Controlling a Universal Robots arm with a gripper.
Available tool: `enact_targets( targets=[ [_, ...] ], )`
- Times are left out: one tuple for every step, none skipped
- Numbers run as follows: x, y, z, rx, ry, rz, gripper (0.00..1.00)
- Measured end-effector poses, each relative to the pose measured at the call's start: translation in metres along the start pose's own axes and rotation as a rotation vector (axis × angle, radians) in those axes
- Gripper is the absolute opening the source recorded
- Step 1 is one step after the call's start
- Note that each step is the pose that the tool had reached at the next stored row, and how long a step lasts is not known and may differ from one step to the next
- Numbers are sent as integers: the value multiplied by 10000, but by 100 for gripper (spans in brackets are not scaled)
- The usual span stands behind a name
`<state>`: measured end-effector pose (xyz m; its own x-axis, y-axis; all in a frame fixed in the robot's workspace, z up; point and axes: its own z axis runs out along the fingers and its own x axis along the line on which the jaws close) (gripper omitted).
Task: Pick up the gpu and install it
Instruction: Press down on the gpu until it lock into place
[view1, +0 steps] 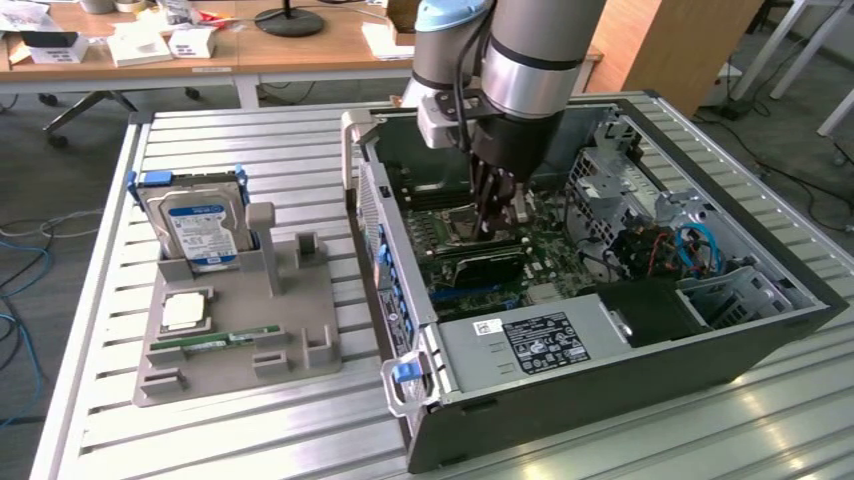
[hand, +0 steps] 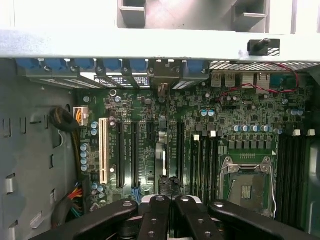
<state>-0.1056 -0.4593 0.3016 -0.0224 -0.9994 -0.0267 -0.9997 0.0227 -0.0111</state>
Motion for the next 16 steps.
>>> enact_targets(
  targets=[
    [1, 2, 14, 0, 0, 0, 11],
    [1, 3, 27, -1, 1, 0, 11],
    [1, 4, 38, 0, 0, -1, 11],
    [2, 4, 43, -1, 1, 0, 11],
    [2, 4, 43, -2, 3, -1, 11],
    [2, 4, 43, -2, 3, 0, 11],
    [2, 5, 43, -1, 3, 0, 11],
    [1, 12, 45, 0, 1, 3, 11],
    [-6, 23, 46, 2, 0, 4, 11],
    [-14, 33, 47, 1, -1, 2, 11],
    [-23, 43, 46, 0, 2, 3, 11],
    [-29, 49, 48, 0, 1, 3, 11],
    [-31, 56, 52, 2, -1, 2, 11],
    [-33, 59, 56, 1, 0, 3, 11],
    [-33, 59, 62, 1, 0, 1, 11],
    [-32, 59, 69, 1, 1, 1, 11]
  ],
)
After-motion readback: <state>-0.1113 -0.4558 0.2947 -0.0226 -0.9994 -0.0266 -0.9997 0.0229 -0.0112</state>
